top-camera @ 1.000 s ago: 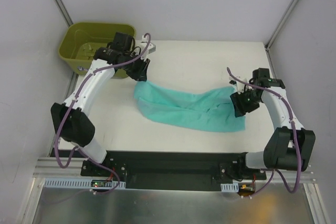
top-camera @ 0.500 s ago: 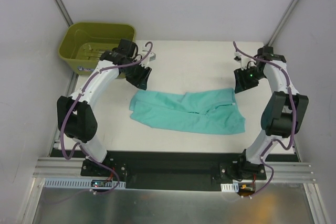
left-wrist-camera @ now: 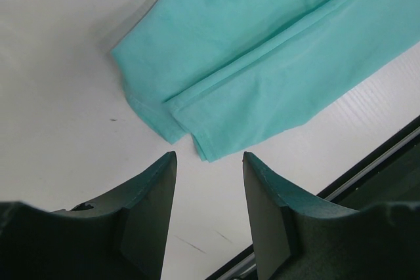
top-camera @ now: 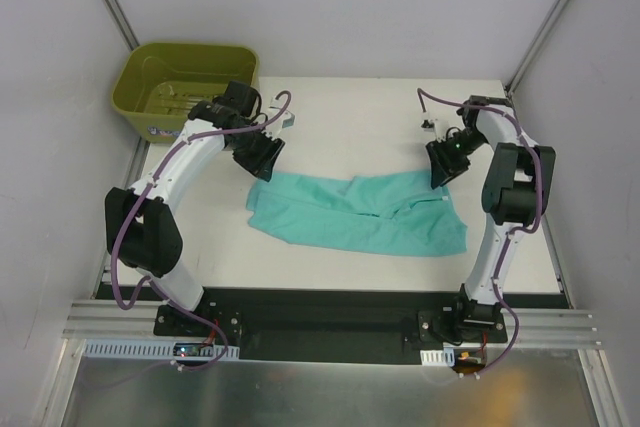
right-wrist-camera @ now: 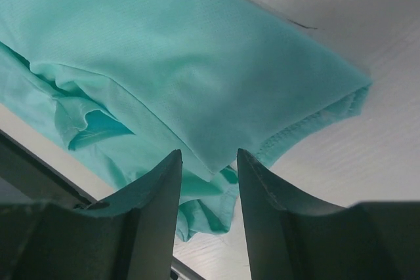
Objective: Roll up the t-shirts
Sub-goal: Flatten out the T-shirt at the center of the board.
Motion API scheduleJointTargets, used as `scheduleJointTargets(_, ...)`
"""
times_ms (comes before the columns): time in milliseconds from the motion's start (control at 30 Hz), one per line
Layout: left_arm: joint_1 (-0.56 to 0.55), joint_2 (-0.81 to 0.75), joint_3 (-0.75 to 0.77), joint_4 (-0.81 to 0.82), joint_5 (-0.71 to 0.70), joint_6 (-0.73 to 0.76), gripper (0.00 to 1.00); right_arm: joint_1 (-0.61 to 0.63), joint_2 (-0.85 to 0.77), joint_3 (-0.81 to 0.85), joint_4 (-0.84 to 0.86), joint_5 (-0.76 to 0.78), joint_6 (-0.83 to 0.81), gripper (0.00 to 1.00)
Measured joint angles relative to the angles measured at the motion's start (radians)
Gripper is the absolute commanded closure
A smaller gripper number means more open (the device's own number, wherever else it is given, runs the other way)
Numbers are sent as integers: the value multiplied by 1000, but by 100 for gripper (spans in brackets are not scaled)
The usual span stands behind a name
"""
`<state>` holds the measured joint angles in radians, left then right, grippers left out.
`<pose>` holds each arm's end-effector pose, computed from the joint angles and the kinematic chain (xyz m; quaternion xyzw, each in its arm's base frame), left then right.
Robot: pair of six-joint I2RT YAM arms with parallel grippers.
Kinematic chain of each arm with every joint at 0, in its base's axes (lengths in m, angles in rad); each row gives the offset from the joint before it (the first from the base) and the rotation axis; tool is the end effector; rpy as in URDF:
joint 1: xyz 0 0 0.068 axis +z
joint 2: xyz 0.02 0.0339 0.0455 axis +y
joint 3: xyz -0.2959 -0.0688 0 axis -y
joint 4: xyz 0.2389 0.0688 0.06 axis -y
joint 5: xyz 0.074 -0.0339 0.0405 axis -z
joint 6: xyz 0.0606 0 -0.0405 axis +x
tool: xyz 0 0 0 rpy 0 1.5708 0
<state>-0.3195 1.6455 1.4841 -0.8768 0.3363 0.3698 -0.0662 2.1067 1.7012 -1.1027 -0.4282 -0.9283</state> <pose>0.3299 -0.1302 0.3164 0.3628 0.8803 -0.1549 0.2634 0.4231 -0.0028 0.1999 -0.4141 0.8846 0.1721 0.1282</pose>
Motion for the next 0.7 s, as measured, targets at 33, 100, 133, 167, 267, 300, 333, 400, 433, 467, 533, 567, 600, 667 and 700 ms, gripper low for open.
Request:
scheduleJointTargets(33,0,0,0,-2,-5,6,55,1,7,1,-11,0,-3,56)
scheduleJointTargets(100,0,0,0,-5,-10,12,55,5,12,1,-38,0,-10,55)
scheduleJointTargets(133,0,0,0,-5,-11,13,55,6,12,1,-50,0,-14,54)
scheduleJointTargets(167,0,0,0,-5,-15,13,55,8,12,3,-64,-1,-19,53)
scheduleJointTargets(267,0,0,0,-5,-26,14,55,10,12,6,-95,-6,-34,49)
scheduleJointTargets(300,0,0,0,-6,-28,14,55,10,12,6,-104,-7,-39,48)
scheduleJointTargets(333,0,0,0,-6,-30,15,55,10,12,6,-112,-7,-45,47)
scheduleJointTargets(400,0,0,-1,-7,-32,16,55,11,12,6,-122,-6,-55,46)
scheduleJointTargets(433,0,0,-2,-7,-32,16,54,11,12,5,-124,-6,-58,47)
scheduleJointTargets(467,0,0,-3,-8,-32,16,55,11,12,3,-124,-5,-61,48)
scheduleJointTargets(533,0,0,-6,-11,-32,16,55,14,12,-2,-118,3,-60,50)
scheduleJointTargets(567,0,0,-6,-13,-32,16,55,15,12,-6,-113,9,-60,50)
scheduleJointTargets(600,0,0,-6,-14,-33,16,54,16,12,-12,-103,18,-59,52)
scheduleJointTargets(667,0,0,-6,-14,-35,17,54,24,12,-22,-80,40,-57,54)
scheduleJointTargets(700,0,0,-6,-14,-37,18,54,29,12,-26,-69,51,-56,58)
